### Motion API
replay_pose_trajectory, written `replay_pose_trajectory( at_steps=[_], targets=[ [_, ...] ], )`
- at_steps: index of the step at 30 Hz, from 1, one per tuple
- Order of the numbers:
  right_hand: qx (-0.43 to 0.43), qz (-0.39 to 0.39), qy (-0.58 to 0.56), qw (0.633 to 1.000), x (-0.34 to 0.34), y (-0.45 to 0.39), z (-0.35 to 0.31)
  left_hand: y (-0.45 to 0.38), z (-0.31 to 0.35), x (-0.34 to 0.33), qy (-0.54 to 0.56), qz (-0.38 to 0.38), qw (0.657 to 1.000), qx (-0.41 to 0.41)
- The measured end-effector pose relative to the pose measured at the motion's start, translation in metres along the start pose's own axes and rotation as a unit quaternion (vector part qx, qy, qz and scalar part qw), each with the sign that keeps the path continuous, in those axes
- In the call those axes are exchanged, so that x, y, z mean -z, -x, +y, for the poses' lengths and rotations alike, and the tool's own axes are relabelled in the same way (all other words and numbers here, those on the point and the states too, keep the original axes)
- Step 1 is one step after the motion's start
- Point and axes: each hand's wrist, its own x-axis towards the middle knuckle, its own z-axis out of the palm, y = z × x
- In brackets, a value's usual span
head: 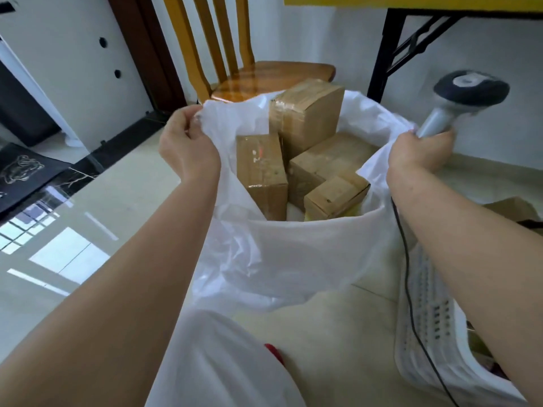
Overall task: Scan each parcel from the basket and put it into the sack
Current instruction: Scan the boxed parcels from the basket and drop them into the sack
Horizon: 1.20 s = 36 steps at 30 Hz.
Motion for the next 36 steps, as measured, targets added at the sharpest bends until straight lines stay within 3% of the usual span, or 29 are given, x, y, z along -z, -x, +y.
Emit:
replay_pose_trajectory(
  at_steps=[3, 5, 8, 11, 12, 14, 18, 23, 26, 28, 33, 36],
  targets=[
    [0.027, 0.013, 0.004, 1.000, 0.008, -0.008, 0.004, 0.012, -0.009, 0.000, -0.033, 0.046, 0.998, -0.033],
    [0.035, 0.004, 0.038, 0.999, 0.013, -0.011, 0.018, 0.023, -0.030, -0.002, -0.057, 0.054, 0.997, -0.004],
    [0.005, -0.048, 0.160, 0.986, 0.015, -0.013, 0.064, 0.040, -0.087, -0.008, -0.161, -0.042, 0.983, 0.071],
    [-0.035, -0.137, 0.309, 0.940, 0.017, -0.006, 0.123, 0.053, -0.149, -0.016, -0.334, -0.244, 0.890, 0.190],
    [-0.048, -0.148, 0.328, 0.932, 0.016, -0.003, 0.138, 0.054, -0.161, -0.018, -0.368, -0.282, 0.859, 0.218],
    [-0.071, -0.146, 0.328, 0.931, 0.013, 0.001, 0.156, 0.053, -0.171, -0.020, -0.415, -0.313, 0.828, 0.211],
    [-0.078, -0.123, 0.306, 0.941, 0.004, -0.009, 0.156, 0.047, -0.169, -0.031, -0.408, -0.303, 0.845, 0.167],
    [-0.045, -0.069, 0.240, 0.967, -0.004, -0.041, 0.109, 0.046, -0.139, -0.044, -0.244, -0.247, 0.919, 0.185],
    [-0.022, -0.043, 0.223, 0.974, -0.002, -0.056, 0.082, 0.047, -0.115, -0.041, -0.191, -0.186, 0.958, 0.107],
    [-0.012, -0.036, 0.232, 0.972, 0.003, -0.061, 0.078, 0.053, -0.112, -0.034, -0.226, -0.203, 0.948, 0.091],
    [-0.069, -0.110, 0.303, 0.944, 0.022, -0.049, 0.106, 0.073, -0.137, -0.018, -0.352, -0.340, 0.857, 0.160],
    [-0.065, -0.128, 0.319, 0.937, 0.034, -0.037, 0.111, 0.076, -0.141, -0.015, -0.385, -0.363, 0.835, 0.148]
  ],
)
